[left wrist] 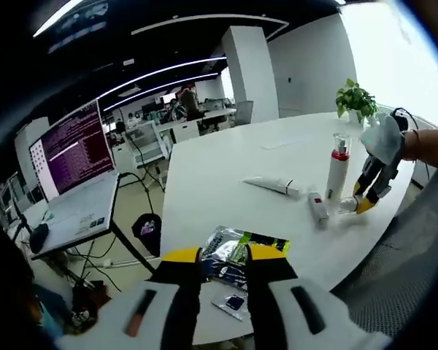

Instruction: Arrange the skincare products in the storage area until every visible bottle or jar stands upright without overlapping.

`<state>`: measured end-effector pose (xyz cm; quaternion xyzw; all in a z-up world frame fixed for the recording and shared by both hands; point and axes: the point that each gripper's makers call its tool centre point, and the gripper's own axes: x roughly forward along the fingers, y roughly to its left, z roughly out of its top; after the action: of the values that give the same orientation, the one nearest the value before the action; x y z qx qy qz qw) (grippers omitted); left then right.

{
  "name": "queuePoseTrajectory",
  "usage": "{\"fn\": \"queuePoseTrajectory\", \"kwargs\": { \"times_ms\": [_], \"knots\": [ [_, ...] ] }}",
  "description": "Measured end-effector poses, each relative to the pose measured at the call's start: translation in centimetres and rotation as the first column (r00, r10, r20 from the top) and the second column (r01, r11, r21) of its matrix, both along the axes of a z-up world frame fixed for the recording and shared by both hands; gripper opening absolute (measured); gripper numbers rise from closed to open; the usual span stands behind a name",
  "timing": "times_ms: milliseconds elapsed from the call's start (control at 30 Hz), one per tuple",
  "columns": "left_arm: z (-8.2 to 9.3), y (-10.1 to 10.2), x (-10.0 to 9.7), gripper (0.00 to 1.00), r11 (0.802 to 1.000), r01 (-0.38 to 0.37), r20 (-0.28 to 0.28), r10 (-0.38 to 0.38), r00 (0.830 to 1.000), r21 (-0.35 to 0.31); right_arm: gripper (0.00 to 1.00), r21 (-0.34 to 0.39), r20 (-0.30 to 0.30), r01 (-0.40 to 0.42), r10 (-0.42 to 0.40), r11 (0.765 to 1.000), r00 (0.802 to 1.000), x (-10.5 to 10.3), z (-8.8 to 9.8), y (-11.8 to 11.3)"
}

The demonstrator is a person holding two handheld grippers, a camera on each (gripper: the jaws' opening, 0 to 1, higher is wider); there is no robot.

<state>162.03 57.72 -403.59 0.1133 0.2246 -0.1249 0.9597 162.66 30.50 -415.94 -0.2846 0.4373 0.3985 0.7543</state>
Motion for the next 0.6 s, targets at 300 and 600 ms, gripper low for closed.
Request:
{"fn": "queuePoseTrajectory", "kwargs": {
  "times_ms": [300,600],
  "knots": [
    [4.3,-6.8,3.7,0.22,0.969,0.091,0.023,-0.088,0.996,-0.23,0.16,0.263,0.097,0.093,-0.123,0.96,0.988,1.3,4.5,3.0],
    [0.7,-14.1,7.0,0.21,0.914,0.178,-0.097,-0.228,0.969,-0.365,0.16,0.413,0.13,0.077,-0.143,0.907,0.981,2.5,5.6,3.8]
  ]
}}
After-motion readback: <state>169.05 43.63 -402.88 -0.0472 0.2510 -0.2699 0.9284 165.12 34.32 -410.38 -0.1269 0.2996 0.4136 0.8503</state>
